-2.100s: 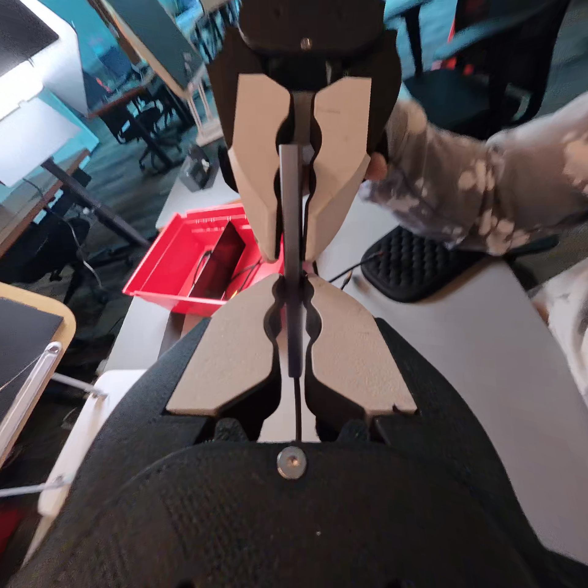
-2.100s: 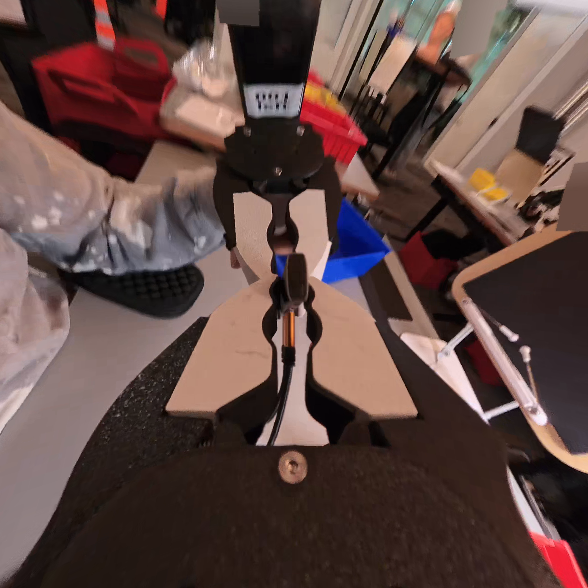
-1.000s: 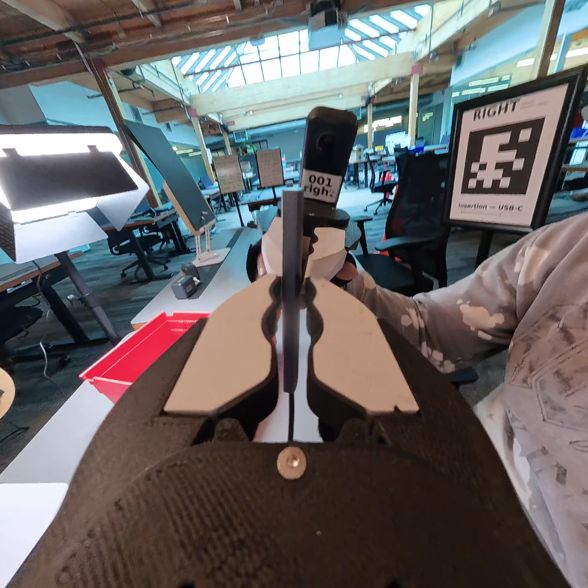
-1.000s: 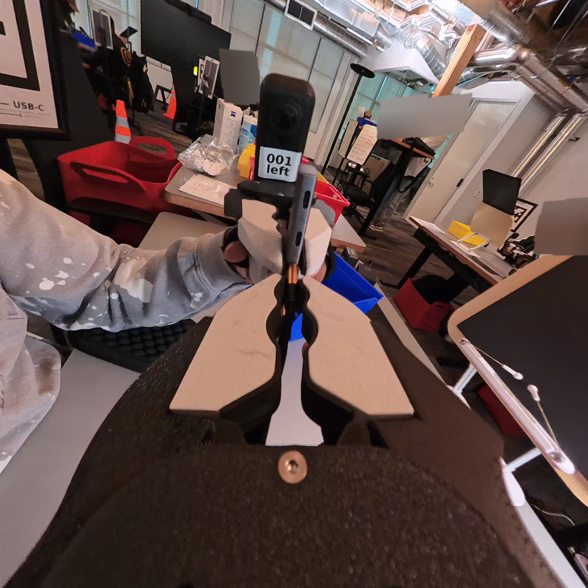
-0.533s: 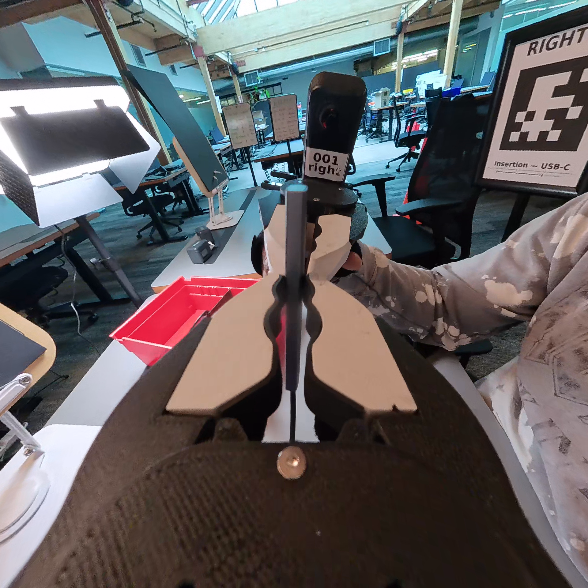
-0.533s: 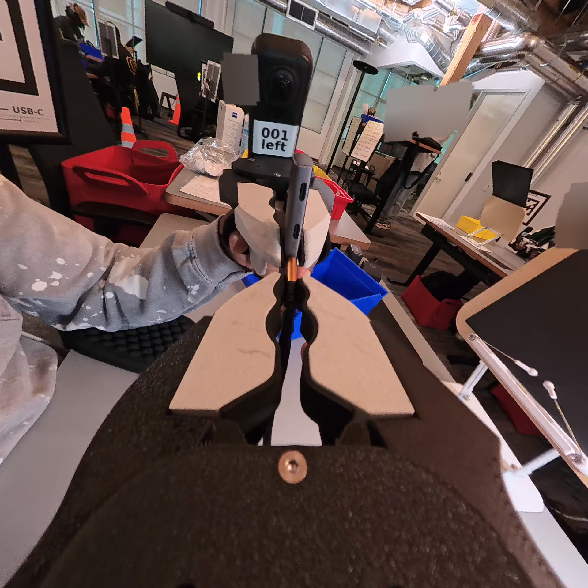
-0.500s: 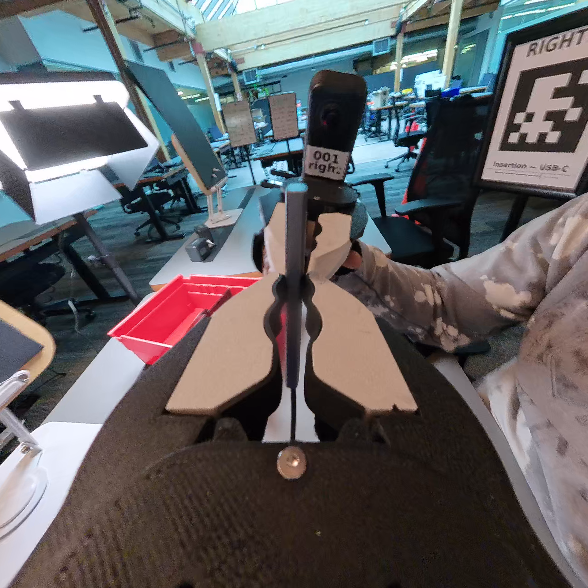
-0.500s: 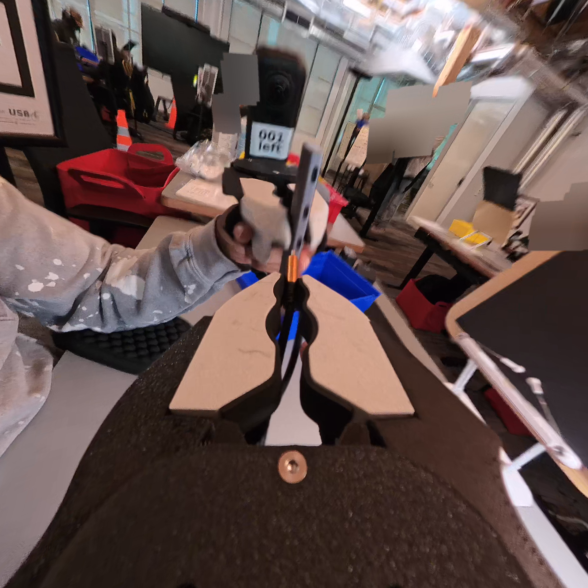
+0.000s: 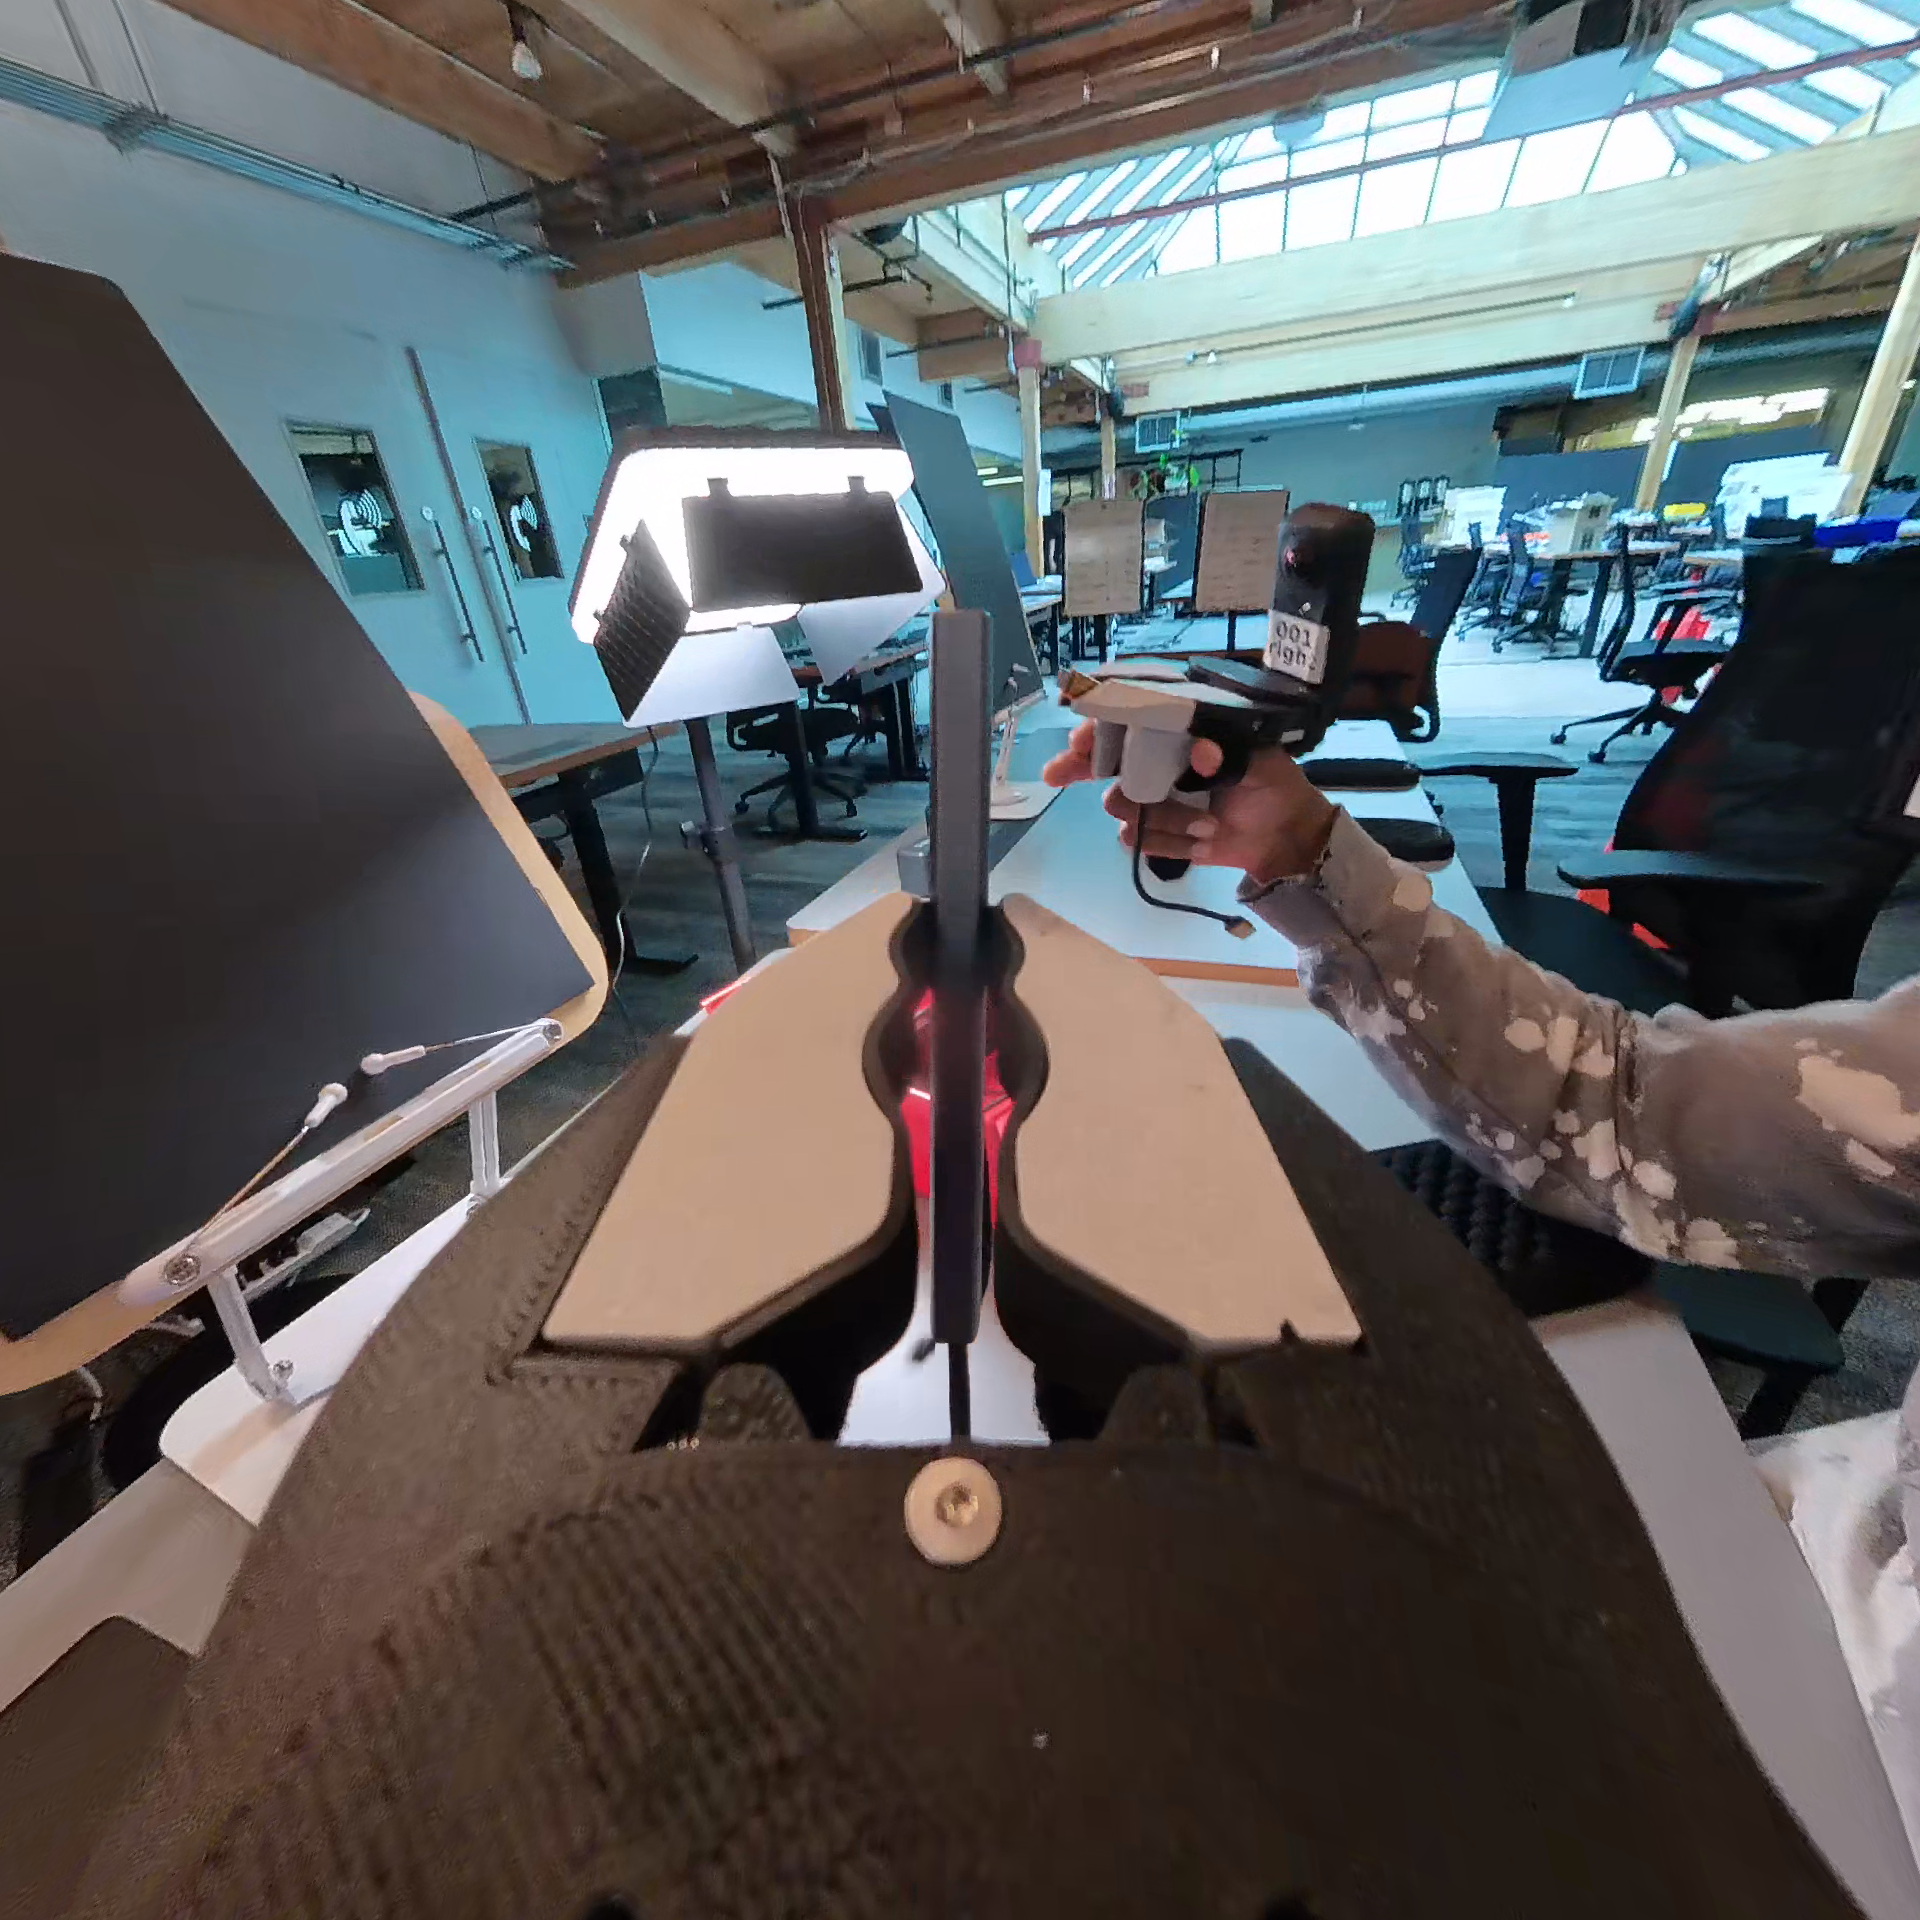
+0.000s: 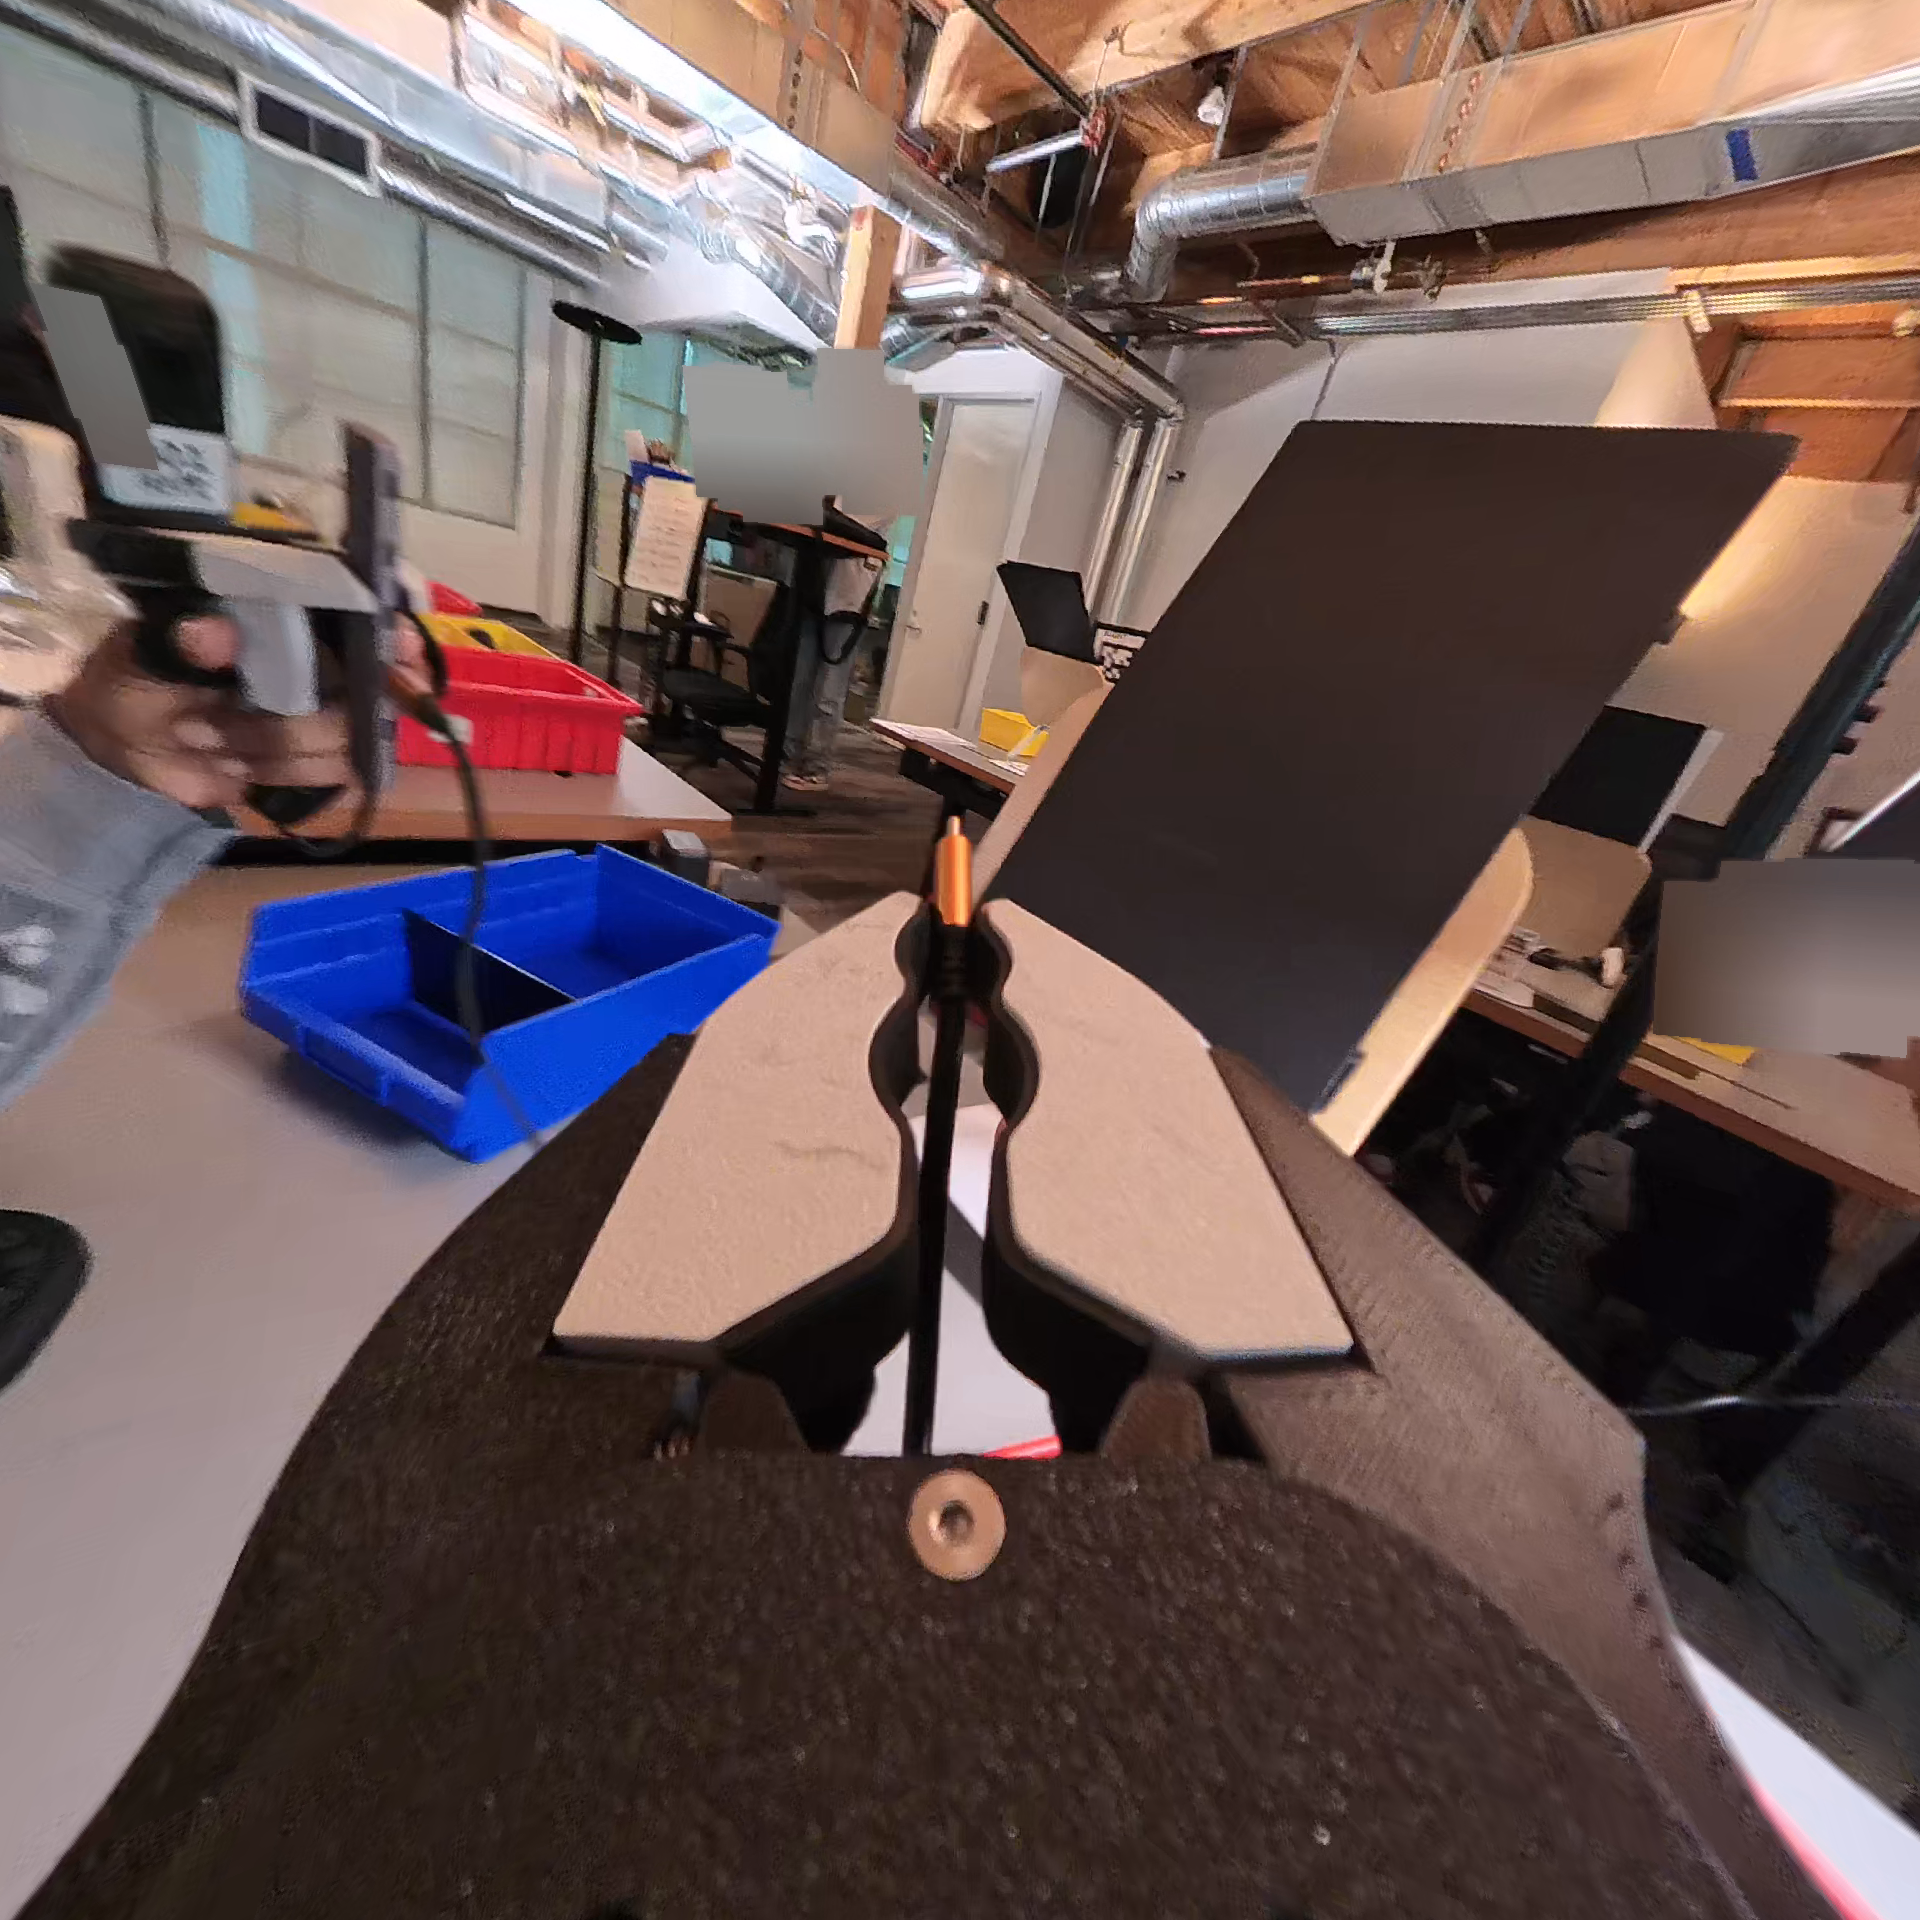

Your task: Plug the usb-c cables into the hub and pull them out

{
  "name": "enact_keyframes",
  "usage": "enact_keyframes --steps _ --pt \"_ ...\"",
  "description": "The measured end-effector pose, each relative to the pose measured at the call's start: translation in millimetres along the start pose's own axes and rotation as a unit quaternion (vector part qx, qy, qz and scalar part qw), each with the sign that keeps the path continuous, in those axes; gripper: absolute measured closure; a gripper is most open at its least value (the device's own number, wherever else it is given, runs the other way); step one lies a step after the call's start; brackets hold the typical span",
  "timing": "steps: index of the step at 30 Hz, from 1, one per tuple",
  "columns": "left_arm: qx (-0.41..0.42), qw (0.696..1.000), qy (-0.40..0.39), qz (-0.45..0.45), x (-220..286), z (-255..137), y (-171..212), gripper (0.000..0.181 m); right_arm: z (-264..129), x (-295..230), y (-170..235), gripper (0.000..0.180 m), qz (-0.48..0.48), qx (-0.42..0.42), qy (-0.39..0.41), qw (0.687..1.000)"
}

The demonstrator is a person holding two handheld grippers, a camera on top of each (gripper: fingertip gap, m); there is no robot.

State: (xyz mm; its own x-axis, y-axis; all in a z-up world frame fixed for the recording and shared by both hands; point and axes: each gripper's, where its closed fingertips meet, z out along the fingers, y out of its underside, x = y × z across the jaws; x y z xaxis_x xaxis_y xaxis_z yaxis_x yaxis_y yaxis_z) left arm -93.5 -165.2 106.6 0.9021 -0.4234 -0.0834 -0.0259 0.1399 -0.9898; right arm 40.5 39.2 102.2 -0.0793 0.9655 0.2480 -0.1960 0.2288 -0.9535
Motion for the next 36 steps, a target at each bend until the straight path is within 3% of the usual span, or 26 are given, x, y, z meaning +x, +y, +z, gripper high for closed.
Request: enact_keyframes --steps 9,19,22,26,28,32,34,36 --pt "-0.006 1.0 0.0 0.022 6 10 2 0.17 44 72 23 0.173 -0.08 -0.076 0.022 0.994" --pt "0.001 0.999 0.008 0.035 12 12 0 0.171 -23 86 147 0.172 -0.076 -0.227 0.058 0.969" --pt "-0.002 0.999 0.01 0.037 14 17 2 0.171 -53 77 195 0.173 -0.072 -0.338 0.028 0.938" --pt "-0.015 0.999 0.014 0.039 17 25 8 0.171 -99 75 247 0.168 -0.129 -0.497 0.016 0.858" --pt "-0.02 0.999 0.017 0.043 19 29 11 0.171 -112 75 254 0.156 -0.14 -0.533 0.013 0.834" --pt "-0.028 0.998 0.022 0.046 22 34 16 0.17 -122 72 242 0.14 -0.122 -0.548 -0.001 0.827" --pt "-0.03 0.998 0.023 0.046 22 35 17 0.17 -116 74 222 0.139 -0.127 -0.522 0.008 0.844" --pt "-0.03 0.998 0.024 0.047 23 36 16 0.17 -96 65 189 0.14 -0.115 -0.456 0.009 0.883"
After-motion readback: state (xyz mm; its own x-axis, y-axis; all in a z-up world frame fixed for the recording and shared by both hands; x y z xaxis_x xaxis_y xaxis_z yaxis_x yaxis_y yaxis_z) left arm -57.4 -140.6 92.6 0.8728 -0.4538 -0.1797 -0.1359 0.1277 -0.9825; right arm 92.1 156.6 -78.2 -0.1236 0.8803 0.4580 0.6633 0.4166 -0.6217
